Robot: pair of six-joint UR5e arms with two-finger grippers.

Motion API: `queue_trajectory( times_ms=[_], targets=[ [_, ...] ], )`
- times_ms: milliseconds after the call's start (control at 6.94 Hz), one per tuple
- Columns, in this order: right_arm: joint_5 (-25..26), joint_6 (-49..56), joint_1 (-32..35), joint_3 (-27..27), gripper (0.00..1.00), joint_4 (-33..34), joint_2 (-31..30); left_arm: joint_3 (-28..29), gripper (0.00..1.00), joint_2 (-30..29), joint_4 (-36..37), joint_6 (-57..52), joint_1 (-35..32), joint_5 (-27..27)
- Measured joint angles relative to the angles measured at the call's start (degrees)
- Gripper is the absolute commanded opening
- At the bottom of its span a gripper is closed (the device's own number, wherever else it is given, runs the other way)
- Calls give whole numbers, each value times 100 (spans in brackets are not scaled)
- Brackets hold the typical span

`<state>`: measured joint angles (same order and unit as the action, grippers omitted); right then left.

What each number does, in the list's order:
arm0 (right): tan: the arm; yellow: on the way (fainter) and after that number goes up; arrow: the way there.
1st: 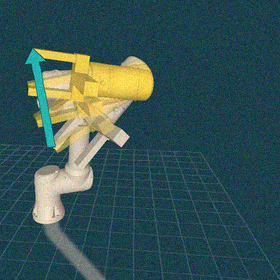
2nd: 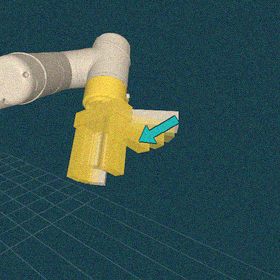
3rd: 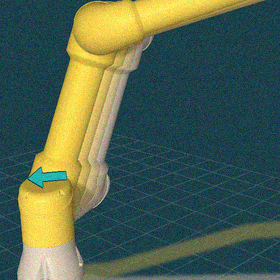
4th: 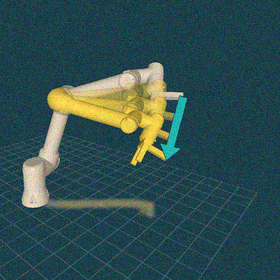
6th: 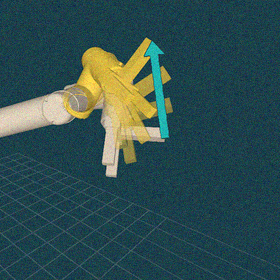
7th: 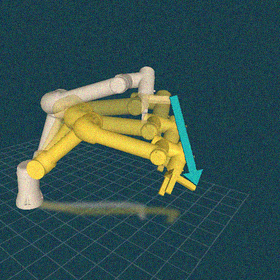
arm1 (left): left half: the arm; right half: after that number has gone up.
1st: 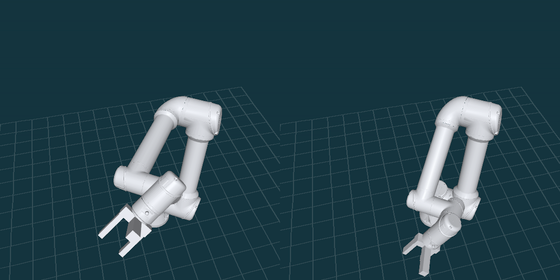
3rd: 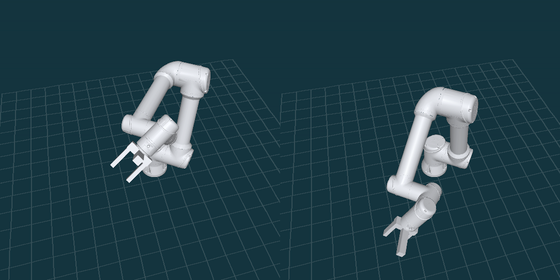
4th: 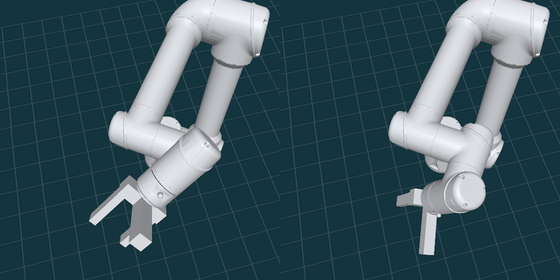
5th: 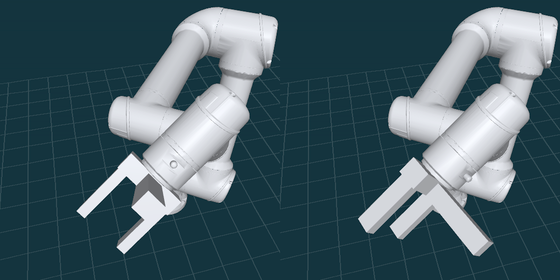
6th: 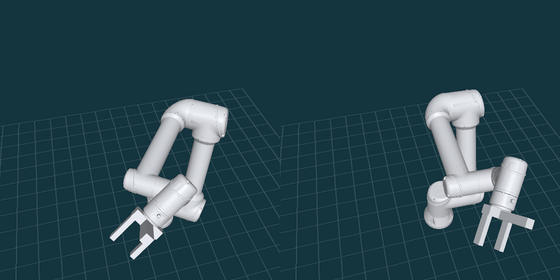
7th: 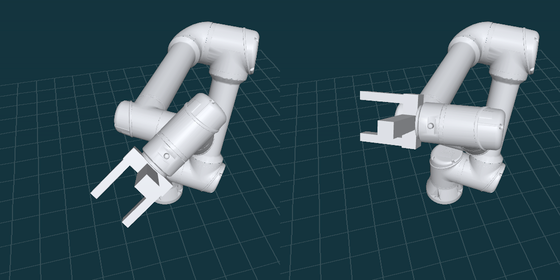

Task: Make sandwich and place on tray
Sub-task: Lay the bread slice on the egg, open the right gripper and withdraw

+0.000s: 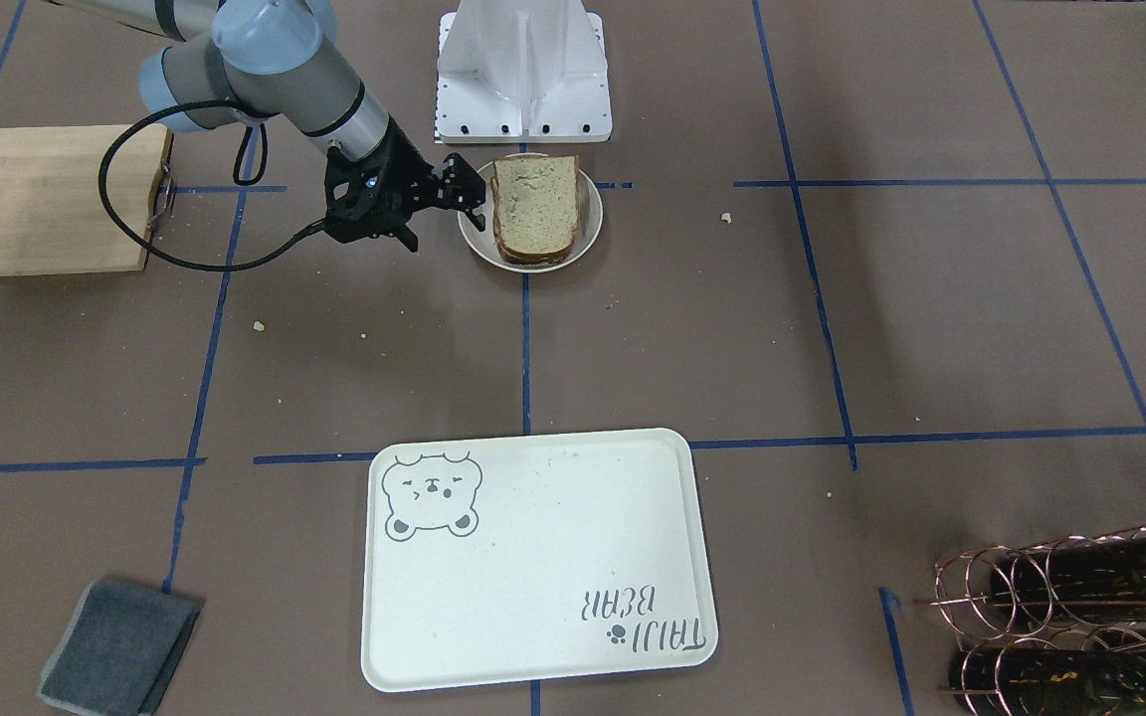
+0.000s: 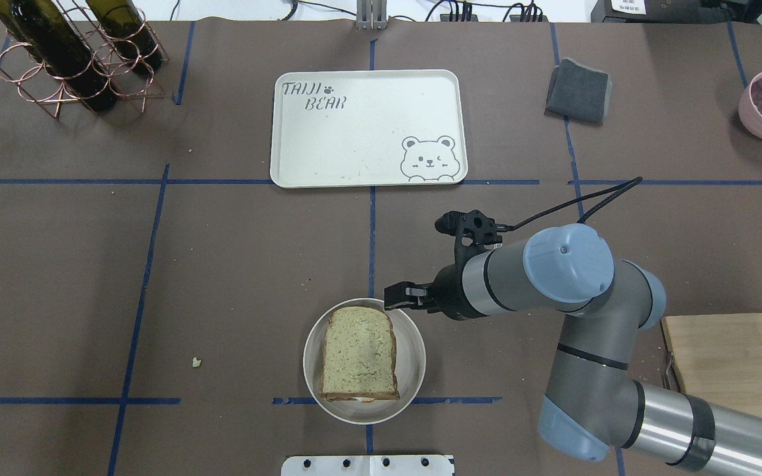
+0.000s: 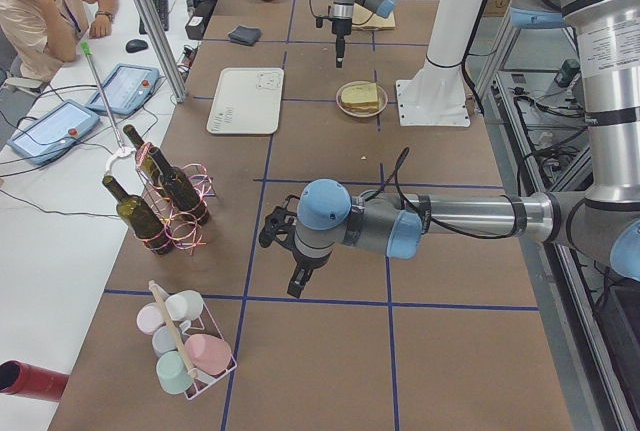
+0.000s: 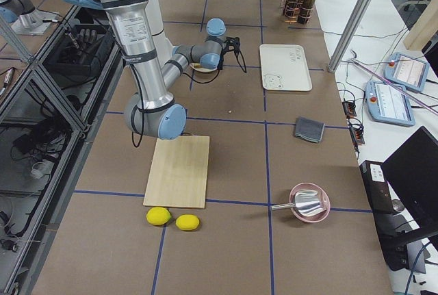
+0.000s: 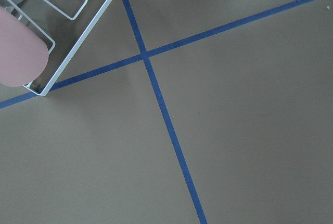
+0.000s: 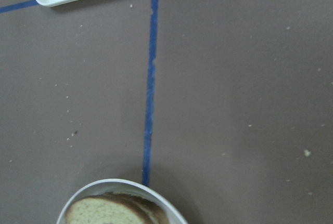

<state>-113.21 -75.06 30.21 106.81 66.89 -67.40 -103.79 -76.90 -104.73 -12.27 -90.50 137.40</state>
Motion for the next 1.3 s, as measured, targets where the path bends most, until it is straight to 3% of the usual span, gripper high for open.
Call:
queue_trajectory(
  times_ms=[288, 432, 721, 1009, 1153, 1297],
  targets=[
    [-525, 1482, 1002, 155, 100, 1239, -144, 94, 100, -360, -1183, 49, 0, 10],
    [-713, 2375, 1513, 169, 100, 1535, -417, 169, 100, -472, -1786, 125, 8, 78],
    [-1172, 4533, 2738, 181, 100, 1688, -1390, 2, 100, -552, -2306, 831, 273, 503],
    [-1560, 6688, 4002, 151, 100, 1713, -2465, -372, 100, -593, -2821, 2238, 1258, 691],
    [-1690, 7349, 4546, 144, 100, 1761, -2999, -712, 100, -641, -2934, 3565, 2062, 442],
    [-1783, 7629, 4947, 144, 100, 1835, -3454, -1026, 100, -720, -2970, 4891, 2901, -151]
  ],
)
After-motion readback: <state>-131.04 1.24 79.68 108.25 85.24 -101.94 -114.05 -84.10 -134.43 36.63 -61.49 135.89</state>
